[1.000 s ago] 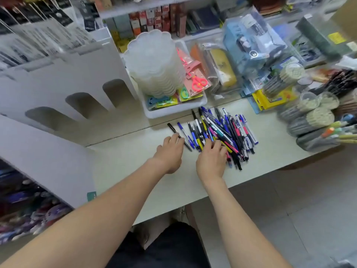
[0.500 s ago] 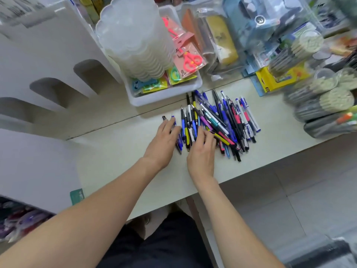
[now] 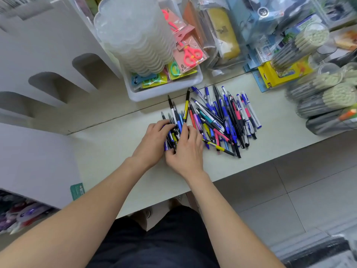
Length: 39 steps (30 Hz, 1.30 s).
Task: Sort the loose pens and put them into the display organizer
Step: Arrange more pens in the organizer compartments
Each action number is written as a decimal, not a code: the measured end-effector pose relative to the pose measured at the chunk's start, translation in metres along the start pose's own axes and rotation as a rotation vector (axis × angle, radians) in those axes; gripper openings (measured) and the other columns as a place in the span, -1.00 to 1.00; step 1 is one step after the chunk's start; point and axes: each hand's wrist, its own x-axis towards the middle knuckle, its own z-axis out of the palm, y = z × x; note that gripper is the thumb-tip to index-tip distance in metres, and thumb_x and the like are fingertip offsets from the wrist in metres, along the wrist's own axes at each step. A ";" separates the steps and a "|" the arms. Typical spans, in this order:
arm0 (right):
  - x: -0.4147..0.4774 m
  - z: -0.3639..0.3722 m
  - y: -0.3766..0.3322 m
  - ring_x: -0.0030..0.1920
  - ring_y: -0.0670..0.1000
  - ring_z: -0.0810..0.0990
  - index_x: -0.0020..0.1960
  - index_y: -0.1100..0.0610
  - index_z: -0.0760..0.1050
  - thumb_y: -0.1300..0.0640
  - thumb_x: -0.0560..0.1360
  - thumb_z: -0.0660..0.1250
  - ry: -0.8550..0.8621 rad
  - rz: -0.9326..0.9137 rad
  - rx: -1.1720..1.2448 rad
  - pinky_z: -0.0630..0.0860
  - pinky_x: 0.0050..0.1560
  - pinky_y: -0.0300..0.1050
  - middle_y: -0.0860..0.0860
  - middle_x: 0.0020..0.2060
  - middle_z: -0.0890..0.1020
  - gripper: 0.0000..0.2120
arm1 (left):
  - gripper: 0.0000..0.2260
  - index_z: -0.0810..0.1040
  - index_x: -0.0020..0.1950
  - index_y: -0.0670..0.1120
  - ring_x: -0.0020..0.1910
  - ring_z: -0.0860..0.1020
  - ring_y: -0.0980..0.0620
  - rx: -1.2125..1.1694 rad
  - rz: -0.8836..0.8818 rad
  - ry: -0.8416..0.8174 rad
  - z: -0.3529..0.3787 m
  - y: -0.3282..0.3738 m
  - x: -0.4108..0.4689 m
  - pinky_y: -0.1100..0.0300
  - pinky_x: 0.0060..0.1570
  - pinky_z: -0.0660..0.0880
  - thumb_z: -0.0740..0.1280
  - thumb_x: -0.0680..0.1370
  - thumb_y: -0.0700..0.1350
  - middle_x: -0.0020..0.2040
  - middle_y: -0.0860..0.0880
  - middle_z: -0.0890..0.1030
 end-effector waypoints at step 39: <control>0.018 -0.062 -0.007 -0.40 0.07 0.51 -0.09 0.16 0.40 0.18 0.55 0.27 -0.880 0.230 0.457 0.44 -0.36 -0.08 0.13 -0.29 0.54 -0.92 | -0.84 0.44 -0.16 -0.03 -0.29 0.40 -0.07 -0.827 -0.954 0.226 -0.026 -0.006 -0.012 0.06 -0.23 0.40 0.24 0.54 0.02 -0.27 -0.09 0.42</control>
